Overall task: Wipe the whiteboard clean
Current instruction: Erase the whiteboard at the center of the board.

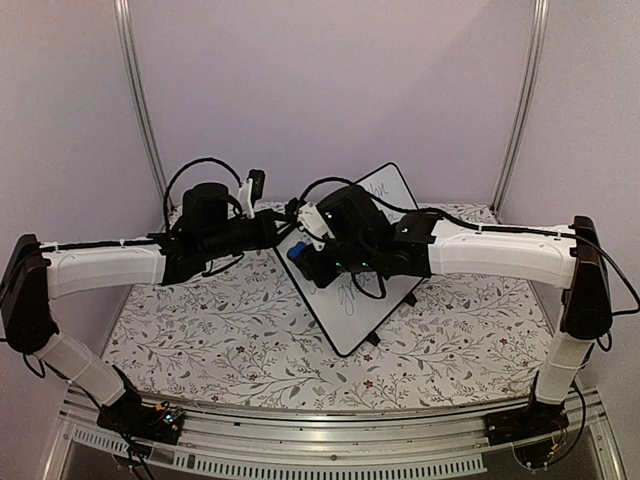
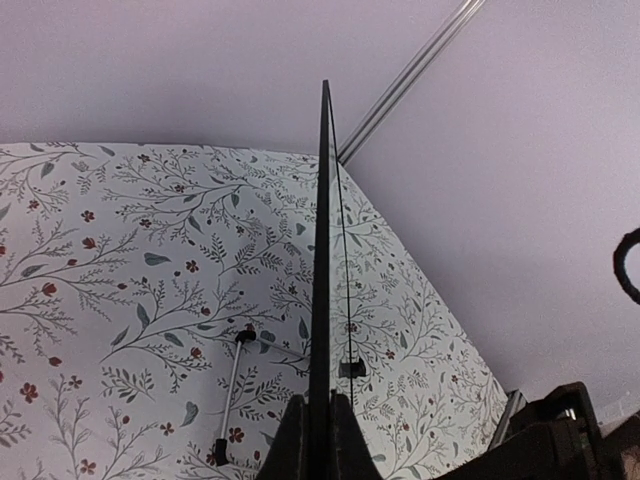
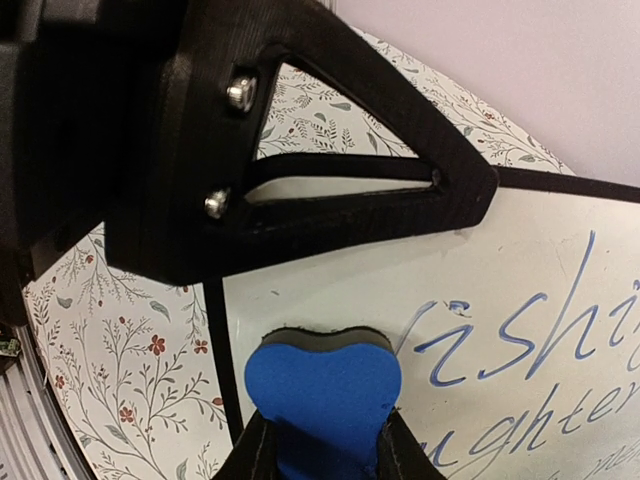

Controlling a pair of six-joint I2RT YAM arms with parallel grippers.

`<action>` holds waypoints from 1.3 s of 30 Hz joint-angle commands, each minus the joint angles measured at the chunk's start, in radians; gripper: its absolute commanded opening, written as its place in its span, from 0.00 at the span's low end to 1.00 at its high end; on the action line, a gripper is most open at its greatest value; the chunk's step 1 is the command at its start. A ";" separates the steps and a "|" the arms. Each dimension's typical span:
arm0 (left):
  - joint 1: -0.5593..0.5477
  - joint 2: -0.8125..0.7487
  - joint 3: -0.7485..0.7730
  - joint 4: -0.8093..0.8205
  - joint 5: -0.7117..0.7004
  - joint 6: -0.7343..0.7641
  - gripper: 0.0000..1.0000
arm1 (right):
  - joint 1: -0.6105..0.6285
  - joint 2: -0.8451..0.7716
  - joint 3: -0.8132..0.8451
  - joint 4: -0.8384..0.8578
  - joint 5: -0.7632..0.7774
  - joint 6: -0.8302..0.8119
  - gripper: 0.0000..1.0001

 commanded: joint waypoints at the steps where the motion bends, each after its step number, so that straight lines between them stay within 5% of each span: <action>1: -0.028 0.001 -0.005 -0.053 0.044 0.043 0.00 | 0.002 -0.005 -0.030 -0.021 -0.002 0.025 0.17; 39: -0.028 0.011 -0.011 -0.048 0.040 0.035 0.00 | 0.002 -0.014 -0.031 -0.005 -0.012 0.029 0.18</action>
